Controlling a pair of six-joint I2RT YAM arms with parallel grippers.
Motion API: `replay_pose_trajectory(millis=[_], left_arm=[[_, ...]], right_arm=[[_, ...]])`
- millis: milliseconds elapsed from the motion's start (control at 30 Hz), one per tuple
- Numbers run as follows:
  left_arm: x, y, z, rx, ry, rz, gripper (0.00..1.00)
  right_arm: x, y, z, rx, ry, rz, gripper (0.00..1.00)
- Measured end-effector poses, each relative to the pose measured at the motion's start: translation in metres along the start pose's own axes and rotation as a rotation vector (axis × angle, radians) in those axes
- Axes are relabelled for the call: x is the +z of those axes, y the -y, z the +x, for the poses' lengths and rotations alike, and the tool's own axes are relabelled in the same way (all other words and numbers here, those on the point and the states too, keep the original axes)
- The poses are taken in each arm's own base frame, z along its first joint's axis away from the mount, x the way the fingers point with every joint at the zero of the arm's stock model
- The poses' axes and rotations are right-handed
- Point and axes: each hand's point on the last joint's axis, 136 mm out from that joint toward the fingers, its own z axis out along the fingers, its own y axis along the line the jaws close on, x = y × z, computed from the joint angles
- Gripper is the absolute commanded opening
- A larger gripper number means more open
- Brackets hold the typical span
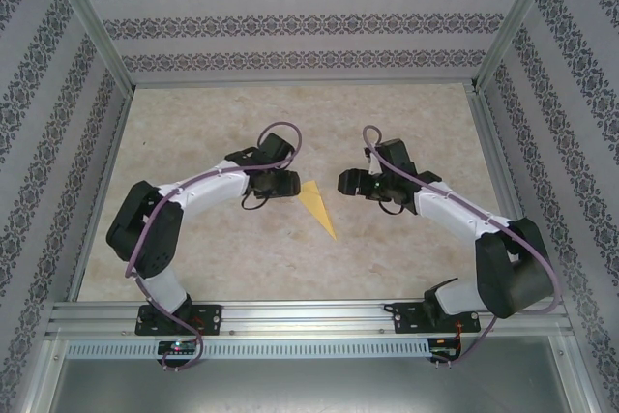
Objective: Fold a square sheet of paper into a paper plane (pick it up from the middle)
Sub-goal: Move a paper plane to the center of the table.
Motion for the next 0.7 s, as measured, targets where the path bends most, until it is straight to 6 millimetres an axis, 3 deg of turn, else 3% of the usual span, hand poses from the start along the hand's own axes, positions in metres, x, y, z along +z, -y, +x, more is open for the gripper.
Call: replay_pose_trajectory(millis=[200,333,533,700], left_arm=[[0.002,0.049,0.010,0.069,0.003,-0.078,0.71],[0.016,0.073,0.014,0.090,0.006,-0.130,0.67],[0.041,0.073,0.025,0.086,-0.026,-0.229,0.51],[0.039,0.068,0.026,0.074,-0.027,-0.266,0.35]], right_arm=[[0.006,0.043,0.008,0.082,0.036,0.076,0.80],[0.005,0.071,0.020,0.168,0.036,0.125,0.80],[-0.003,0.072,0.008,0.196,0.096,0.120,0.80],[-0.004,0.068,0.004,0.194,0.110,0.100,0.79]])
